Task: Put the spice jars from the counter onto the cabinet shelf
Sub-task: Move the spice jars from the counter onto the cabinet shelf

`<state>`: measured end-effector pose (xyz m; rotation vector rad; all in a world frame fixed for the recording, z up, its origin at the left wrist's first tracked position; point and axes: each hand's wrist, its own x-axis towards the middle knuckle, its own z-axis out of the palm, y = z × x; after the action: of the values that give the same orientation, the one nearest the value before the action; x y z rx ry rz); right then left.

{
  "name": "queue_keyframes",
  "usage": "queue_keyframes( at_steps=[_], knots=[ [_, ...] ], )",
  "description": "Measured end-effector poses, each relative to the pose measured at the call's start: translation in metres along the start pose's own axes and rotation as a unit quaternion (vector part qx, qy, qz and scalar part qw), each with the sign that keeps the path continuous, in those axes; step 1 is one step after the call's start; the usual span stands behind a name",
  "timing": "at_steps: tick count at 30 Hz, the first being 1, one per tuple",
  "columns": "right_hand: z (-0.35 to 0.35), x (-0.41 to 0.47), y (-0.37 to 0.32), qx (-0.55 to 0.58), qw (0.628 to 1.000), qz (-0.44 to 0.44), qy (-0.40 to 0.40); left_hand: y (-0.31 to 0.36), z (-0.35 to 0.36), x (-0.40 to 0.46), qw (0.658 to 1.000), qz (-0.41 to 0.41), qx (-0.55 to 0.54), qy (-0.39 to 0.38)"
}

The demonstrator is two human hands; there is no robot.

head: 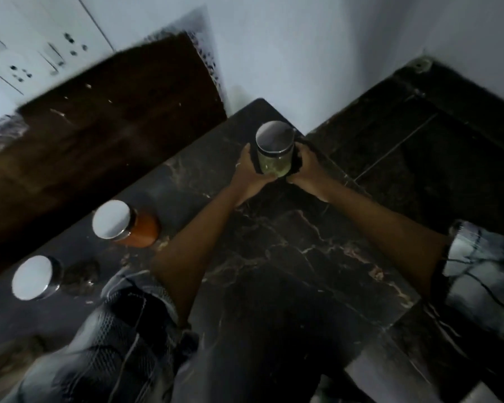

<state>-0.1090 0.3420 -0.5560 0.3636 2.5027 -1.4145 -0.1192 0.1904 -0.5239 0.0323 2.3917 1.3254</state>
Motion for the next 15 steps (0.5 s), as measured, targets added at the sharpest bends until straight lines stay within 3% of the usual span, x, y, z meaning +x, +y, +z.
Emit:
queue_keyframes(
  at_steps=[3,8,15],
  knots=[
    [0.007,0.011,0.003,0.032,0.999,0.004,-0.006,0.007,0.009,0.010,0.998,0.013,-0.056,0.002],
    [0.014,0.009,0.011,0.030,1.000,0.002,-0.002,0.005,0.019,0.015,0.998,-0.011,-0.065,0.006],
    [0.017,-0.016,0.000,0.035,0.998,-0.049,0.019,-0.016,0.010,-0.003,0.996,0.015,-0.071,0.054]
  ],
)
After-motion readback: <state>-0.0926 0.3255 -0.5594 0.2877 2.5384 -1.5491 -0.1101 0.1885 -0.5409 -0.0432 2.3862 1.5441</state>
